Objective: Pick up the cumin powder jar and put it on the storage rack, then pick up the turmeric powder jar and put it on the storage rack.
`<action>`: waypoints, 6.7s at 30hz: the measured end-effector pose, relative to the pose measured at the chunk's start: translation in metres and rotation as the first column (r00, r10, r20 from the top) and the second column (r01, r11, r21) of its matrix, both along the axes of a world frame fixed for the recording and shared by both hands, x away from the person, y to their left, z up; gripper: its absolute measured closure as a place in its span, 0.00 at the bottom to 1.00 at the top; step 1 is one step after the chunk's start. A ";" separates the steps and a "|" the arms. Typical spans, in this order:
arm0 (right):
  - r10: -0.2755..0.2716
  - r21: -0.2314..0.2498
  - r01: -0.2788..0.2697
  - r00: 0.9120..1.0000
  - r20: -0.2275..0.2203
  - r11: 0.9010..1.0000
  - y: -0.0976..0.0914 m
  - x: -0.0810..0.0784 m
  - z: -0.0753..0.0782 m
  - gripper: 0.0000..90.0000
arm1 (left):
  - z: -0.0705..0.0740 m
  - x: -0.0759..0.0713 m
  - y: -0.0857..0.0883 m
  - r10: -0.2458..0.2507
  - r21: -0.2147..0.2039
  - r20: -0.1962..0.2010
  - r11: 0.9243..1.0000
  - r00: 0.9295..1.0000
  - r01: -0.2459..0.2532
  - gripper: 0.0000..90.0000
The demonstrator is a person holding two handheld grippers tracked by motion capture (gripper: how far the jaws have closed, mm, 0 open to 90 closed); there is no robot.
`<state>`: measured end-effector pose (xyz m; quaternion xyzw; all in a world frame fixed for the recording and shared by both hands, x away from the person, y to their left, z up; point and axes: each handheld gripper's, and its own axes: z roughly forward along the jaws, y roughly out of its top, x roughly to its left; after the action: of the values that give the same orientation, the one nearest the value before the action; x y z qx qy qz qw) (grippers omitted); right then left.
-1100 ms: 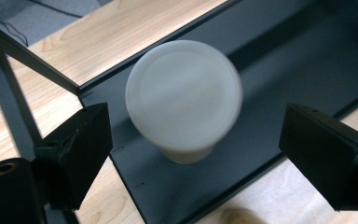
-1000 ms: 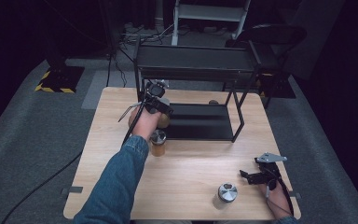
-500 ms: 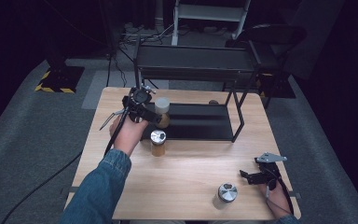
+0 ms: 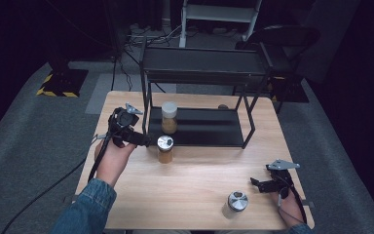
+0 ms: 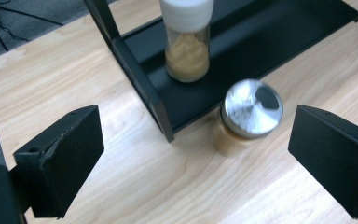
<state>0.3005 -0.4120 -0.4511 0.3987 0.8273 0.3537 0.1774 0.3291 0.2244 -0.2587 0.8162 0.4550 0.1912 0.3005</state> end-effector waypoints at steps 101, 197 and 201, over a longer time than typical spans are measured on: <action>-0.029 0.050 0.029 0.999 0.018 0.998 0.008 -0.007 0.007 0.05 | -0.190 -0.084 0.086 0.089 -0.060 0.004 0.994 0.996 -0.088 0.00; 0.299 0.023 -0.302 0.950 0.091 0.953 0.240 0.055 0.148 0.04 | -0.190 -0.084 0.086 0.089 -0.060 0.004 0.994 0.996 -0.089 0.00; 0.313 0.012 -0.315 0.947 0.078 0.949 0.253 0.062 0.147 0.04 | -0.190 -0.084 0.086 0.089 -0.060 0.004 0.994 0.996 -0.089 0.00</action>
<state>0.3623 -0.1586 -0.3044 0.2507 0.8686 0.4022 0.1450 0.2455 0.3106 -0.4489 0.7852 0.4953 0.1933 0.3176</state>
